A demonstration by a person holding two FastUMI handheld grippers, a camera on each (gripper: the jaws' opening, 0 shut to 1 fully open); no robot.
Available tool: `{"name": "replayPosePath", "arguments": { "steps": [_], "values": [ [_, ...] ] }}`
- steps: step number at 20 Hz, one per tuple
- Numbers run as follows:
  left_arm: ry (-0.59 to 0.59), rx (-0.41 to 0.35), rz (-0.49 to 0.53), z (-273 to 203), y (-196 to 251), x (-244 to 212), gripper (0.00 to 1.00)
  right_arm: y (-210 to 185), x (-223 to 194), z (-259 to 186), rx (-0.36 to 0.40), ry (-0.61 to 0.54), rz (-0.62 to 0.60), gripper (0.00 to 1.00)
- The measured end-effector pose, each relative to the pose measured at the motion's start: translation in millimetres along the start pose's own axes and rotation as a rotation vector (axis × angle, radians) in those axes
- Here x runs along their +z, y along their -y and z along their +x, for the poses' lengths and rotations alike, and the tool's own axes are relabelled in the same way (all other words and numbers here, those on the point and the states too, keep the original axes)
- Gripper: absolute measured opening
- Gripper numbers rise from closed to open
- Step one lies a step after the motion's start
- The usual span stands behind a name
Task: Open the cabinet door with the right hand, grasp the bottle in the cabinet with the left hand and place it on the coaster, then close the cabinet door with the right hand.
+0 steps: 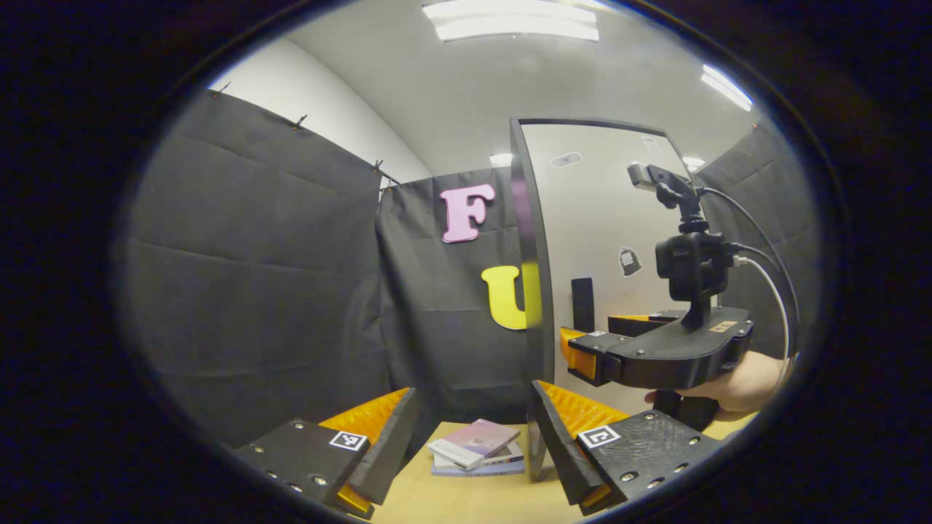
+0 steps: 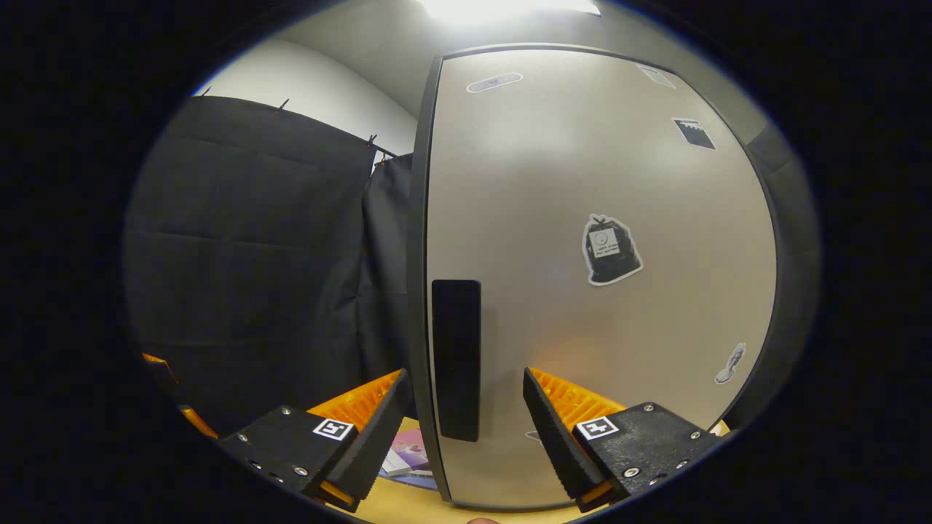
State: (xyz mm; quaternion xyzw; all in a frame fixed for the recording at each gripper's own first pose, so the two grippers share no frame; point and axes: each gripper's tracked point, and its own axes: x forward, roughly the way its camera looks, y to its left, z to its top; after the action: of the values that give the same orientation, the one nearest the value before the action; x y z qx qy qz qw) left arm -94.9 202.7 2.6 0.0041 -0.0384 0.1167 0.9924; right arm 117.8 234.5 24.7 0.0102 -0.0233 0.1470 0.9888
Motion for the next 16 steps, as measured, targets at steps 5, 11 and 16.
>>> {"name": "replayPosePath", "arguments": {
  "steps": [5, 11, 16],
  "values": [
    [-0.038, -0.011, -0.049, 5.3, -19.9, -19.3, 0.89, 3.6, -11.9, 14.0, -0.075, -0.053, -0.060, 0.70],
    [-0.020, -0.032, -0.045, 6.8, -24.7, -18.8, 0.89, 2.5, -10.3, 7.9, -0.053, -0.131, -0.054, 0.27],
    [-0.012, -0.086, -0.063, 12.6, -11.6, -23.8, 0.89, 1.0, -11.0, -2.1, -0.008, -0.143, -0.056, 0.26]
  ]
}}
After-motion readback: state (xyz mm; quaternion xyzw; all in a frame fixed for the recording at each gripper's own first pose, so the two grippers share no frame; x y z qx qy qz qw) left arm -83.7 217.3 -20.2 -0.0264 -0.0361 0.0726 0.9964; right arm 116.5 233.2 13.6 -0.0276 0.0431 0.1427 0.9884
